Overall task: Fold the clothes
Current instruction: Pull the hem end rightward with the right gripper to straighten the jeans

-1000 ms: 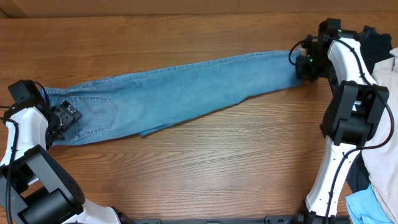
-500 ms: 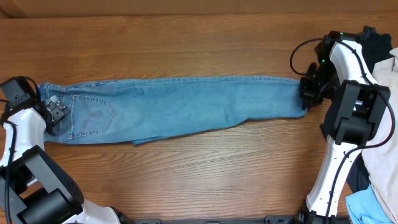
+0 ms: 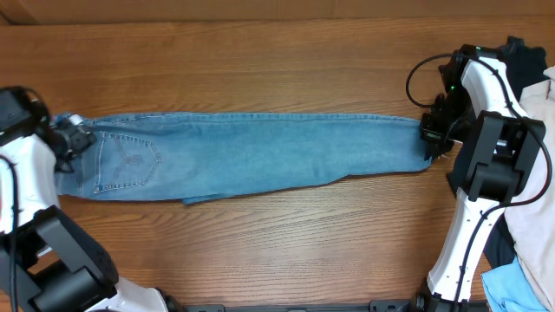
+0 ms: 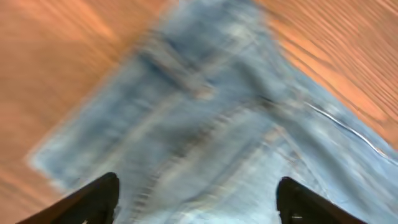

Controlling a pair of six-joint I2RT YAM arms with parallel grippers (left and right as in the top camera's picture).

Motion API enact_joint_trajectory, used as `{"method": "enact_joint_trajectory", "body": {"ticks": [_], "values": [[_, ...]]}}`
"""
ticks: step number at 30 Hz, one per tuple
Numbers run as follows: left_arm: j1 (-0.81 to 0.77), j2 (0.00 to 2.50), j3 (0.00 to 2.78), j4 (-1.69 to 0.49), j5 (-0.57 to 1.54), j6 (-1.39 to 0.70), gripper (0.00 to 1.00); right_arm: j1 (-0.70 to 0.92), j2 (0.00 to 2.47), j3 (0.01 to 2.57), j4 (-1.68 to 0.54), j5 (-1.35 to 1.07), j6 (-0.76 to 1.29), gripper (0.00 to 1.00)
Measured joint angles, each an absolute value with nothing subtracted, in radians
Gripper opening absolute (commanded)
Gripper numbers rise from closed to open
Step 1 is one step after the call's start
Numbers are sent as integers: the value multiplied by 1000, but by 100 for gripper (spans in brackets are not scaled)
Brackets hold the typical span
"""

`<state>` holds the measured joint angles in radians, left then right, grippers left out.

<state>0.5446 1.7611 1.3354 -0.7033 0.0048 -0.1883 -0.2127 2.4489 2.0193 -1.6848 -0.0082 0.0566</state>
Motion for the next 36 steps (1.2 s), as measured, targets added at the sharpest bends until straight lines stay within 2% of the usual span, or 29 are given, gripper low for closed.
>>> {"method": "enact_joint_trajectory", "body": {"ticks": [4,10,19,24,28,36], "values": [[482,1762,1324,-692,16,-179,75,-215,2449,2019,-1682,-9,59,4],[469,1819,1315,-630,15,-176,75,-215,2449,2019,-1679,-8,59,4],[474,2008,1309,-456,-13,-168,88,-216,2449,2019,-1673,-7,56,4],[494,2032,1308,-374,-30,-242,86,-215,2449,2019,-1664,-21,54,4],[519,2048,1309,-321,-14,-317,89,-214,2449,2019,-1651,-44,52,4],[580,2079,1350,-303,54,-333,80,-213,2449,2019,-1649,-67,52,4]]}}
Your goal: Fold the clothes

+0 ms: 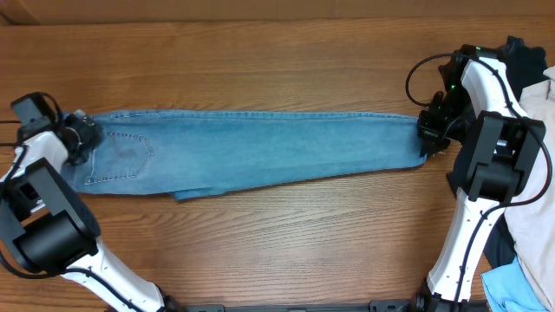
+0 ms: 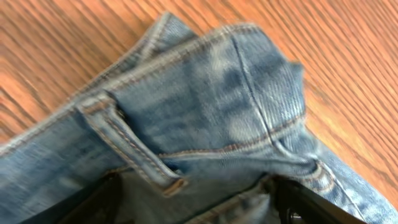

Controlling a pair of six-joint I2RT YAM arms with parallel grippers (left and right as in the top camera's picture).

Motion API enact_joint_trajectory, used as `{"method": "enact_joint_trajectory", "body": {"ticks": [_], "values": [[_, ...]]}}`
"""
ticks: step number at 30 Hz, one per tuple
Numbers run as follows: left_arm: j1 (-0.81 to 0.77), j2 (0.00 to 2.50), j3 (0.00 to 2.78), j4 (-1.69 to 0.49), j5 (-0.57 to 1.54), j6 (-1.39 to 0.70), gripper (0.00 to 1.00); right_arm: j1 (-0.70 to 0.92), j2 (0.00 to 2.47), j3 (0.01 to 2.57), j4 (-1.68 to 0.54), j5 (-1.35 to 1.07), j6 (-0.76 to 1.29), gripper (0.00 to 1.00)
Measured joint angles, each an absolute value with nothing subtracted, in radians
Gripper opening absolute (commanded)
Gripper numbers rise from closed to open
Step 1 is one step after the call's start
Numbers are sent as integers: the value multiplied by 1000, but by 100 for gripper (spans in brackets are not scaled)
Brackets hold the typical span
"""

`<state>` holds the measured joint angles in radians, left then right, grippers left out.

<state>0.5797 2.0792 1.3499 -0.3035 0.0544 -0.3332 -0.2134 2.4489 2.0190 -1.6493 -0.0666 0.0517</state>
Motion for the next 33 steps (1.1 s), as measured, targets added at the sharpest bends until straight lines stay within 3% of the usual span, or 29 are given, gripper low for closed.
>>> {"method": "enact_joint_trajectory", "body": {"ticks": [7,16,25,33], "values": [[632,2104,1489,-522,81,-267,87,-213,2449,2019,-1629,-72,52,4],[674,2123,1821,-990,86,-236,94,-215,2449,2018,-1565,-63,52,4],[674,2123,1863,-1176,152,-235,93,-234,2441,2068,-1495,-58,52,4],[674,2123,1863,-1205,158,-235,93,-394,2370,2186,-1576,-6,64,4]]}}
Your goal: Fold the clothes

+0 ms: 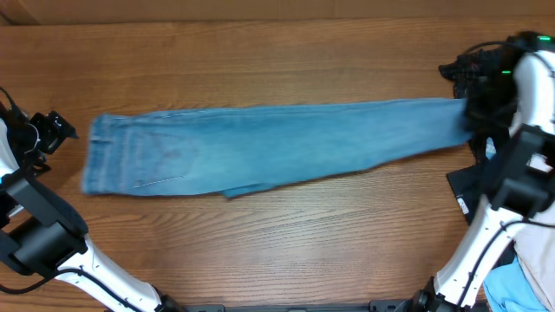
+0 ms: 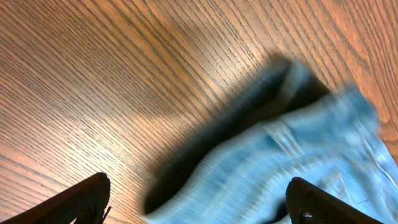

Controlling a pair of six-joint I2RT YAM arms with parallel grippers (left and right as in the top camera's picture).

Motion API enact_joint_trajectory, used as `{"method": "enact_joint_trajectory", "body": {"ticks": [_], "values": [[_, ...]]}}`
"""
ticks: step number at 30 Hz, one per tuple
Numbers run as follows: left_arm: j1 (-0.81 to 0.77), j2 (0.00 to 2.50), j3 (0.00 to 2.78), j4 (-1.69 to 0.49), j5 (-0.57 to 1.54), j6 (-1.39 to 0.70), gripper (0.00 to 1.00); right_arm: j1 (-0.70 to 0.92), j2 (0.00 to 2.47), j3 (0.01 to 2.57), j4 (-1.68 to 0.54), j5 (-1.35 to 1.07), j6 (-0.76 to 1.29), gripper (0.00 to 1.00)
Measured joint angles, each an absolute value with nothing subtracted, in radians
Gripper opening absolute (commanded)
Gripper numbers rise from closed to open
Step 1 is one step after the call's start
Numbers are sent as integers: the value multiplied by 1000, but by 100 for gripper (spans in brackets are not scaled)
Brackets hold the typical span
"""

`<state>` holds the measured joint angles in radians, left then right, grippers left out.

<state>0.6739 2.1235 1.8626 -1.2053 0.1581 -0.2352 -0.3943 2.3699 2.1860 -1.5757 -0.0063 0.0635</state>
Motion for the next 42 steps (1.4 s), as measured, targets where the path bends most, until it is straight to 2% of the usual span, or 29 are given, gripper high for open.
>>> {"method": "enact_joint_trajectory", "body": {"ticks": [3,8,20,27,33,42], "values": [[674,2123,1863,-1205,159,-235,93,-478,2326,2199,-1575,-14,58,4],[669,2123,1863,-1217,163,-235,95,-450,2272,2199,-1566,-75,4,4],[648,2123,1863,-1227,192,-235,97,178,2163,2206,-1589,-134,-25,6],[648,2123,1863,-1227,210,-236,96,427,2170,2206,-1510,-139,22,8],[648,2123,1863,-1227,214,-236,96,560,2223,2204,-1481,-142,73,8],[648,2123,1863,-1227,218,-236,97,659,2309,2170,-1454,-141,97,8]]}}
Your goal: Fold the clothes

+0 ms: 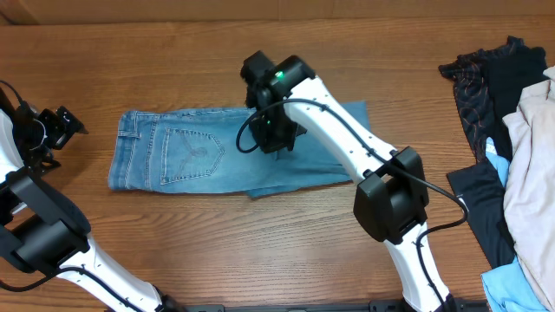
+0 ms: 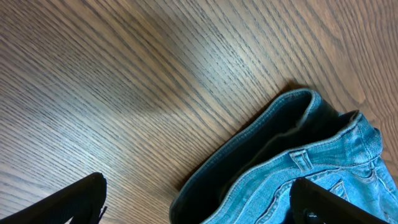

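A pair of light blue jeans (image 1: 173,160) lies on the table, its waist and back pocket to the left and its legs doubled back from a fold at the right (image 1: 351,121). My right gripper (image 1: 277,137) points down on the upper layer at the middle of the jeans, where the leg ends stop, and looks shut on them. At the far left, my left gripper (image 1: 65,126) is open, just off the waist. In the left wrist view the left gripper (image 2: 199,204) is spread wide over the waistband (image 2: 298,143), with nothing held.
A pile of other clothes (image 1: 520,130), dark, white and light blue, lies along the right edge of the wooden table (image 1: 260,251). The right arm reaches from the bottom right across the table to the jeans.
My right gripper was at the far right with the leg ends. It is now over the middle of the jeans, and the legs lie doubled over. The waist sits slightly further right. My left gripper stays open.
The jeans first lay stretched full length, a gripper at each end. My left gripper stood at the waist, then was open and clear of it while the jeans had shifted right. Now the legs are folded back over the upper half.
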Controlling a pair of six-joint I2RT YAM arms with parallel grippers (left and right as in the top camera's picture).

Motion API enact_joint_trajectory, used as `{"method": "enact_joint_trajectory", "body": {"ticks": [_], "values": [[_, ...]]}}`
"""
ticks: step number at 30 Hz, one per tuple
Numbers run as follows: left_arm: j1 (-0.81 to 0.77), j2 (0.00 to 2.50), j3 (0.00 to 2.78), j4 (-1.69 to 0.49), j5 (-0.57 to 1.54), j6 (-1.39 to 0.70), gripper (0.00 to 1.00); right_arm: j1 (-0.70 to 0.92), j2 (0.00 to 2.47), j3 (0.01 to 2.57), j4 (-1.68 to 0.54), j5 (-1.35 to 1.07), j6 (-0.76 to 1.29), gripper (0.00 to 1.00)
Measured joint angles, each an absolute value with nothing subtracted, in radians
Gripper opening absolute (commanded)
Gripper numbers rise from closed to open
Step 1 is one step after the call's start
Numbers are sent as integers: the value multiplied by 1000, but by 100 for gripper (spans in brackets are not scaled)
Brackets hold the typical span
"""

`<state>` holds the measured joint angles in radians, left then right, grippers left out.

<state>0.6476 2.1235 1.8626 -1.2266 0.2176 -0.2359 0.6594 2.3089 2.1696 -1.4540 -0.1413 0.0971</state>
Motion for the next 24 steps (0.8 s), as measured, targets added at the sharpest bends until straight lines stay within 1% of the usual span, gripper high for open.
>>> {"method": "enact_joint_trajectory", "body": {"ticks": [5,6,7,8,9,10,13,15,19,24], "values": [[648,2123,1863,-1227,218,-236,97,688,2309,2146,-1427,-142,102,8],[648,2123,1863,-1227,218,-236,97,689,2309,2146,-1426,-144,101,13],[648,2123,1863,-1227,218,-236,97,689,2309,2145,-1424,-146,102,26],[648,2123,1863,-1227,218,-236,97,689,2309,2144,-1423,-147,102,49],[648,2123,1863,-1227,218,-236,97,689,2309,2143,-1423,-150,101,69],[648,2123,1863,-1227,218,-236,98,688,2309,2143,-1423,-152,108,77],[648,2123,1863,-1227,218,-236,98,688,2309,2140,-1425,-152,103,81],[648,2123,1863,-1227,218,-236,98,688,2309,2139,-1424,-153,104,80],[648,2123,1863,-1227,218,-236,98,688,2309,2139,-1421,-153,104,77],[647,2123,1863,-1231,257,-233,100,688,2309,2139,-1419,-153,104,76]]}}
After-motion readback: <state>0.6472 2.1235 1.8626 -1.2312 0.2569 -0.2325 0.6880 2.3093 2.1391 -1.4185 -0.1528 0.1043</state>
